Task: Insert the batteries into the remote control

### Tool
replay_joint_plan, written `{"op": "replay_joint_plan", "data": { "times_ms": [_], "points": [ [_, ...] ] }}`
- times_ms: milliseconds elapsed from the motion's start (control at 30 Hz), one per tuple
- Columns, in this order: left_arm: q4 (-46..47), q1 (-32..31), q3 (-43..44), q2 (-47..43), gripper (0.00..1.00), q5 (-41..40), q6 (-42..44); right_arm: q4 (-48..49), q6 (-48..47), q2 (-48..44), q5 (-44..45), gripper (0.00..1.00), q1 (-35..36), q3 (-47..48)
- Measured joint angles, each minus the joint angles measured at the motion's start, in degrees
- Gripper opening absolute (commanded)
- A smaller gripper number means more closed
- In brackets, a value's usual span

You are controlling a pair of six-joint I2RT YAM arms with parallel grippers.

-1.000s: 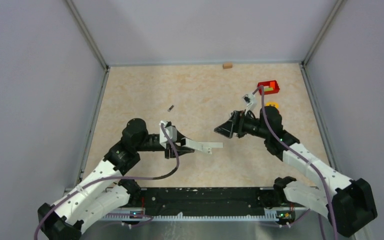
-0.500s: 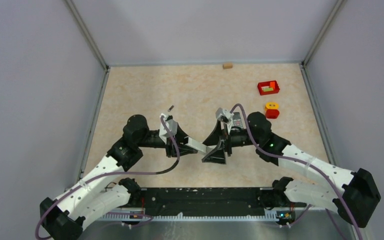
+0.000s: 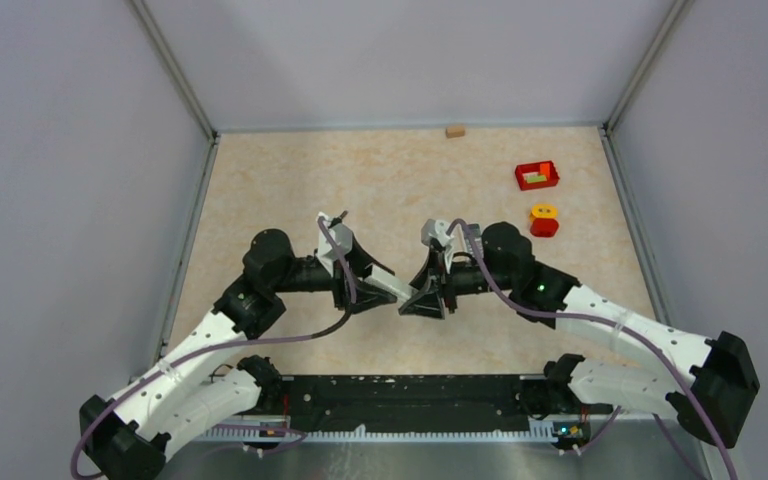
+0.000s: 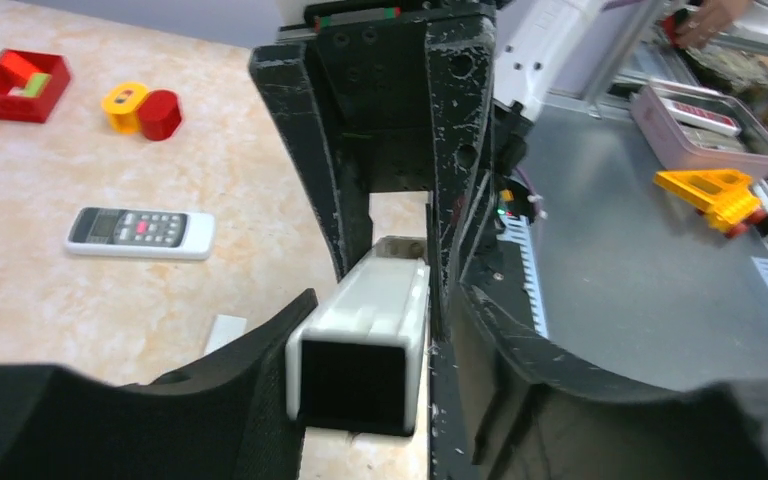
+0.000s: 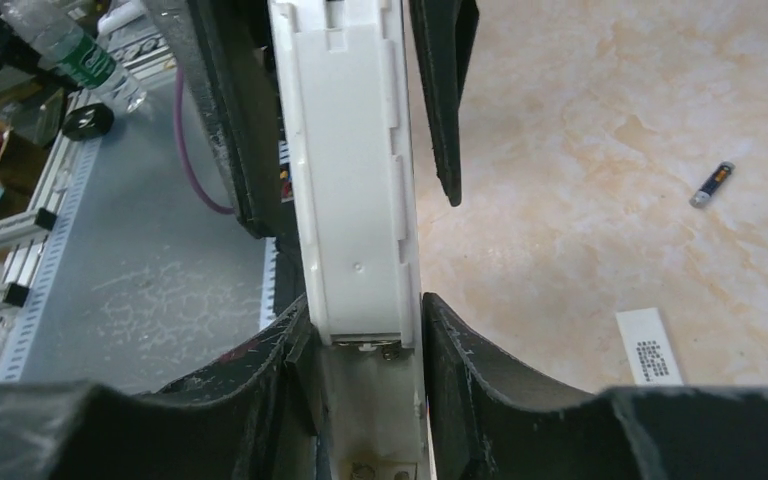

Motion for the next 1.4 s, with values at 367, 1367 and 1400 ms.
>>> {"op": "replay_joint_plan", "data": {
  "times_ms": [367, 1367, 1400],
  "points": [
    [-1.5, -0.3, 0.3, 0.0, 0.99, -29.2, -13.8, 2.7, 6.3, -1.2, 20.2, 0.01, 0.2, 0.0],
    [-3.3, -0.2, 3.2, 6.7, 0.52, -51.6, -47.8, 13.5, 13.1, 12.5, 47.8, 0.0, 8.3, 4.5],
    [-3.1, -0.2, 3.2, 6.7, 0.47, -51.6, -48.0, 13.4, 13.2, 12.9, 47.3, 0.0, 8.3, 4.8]
  ]
}}
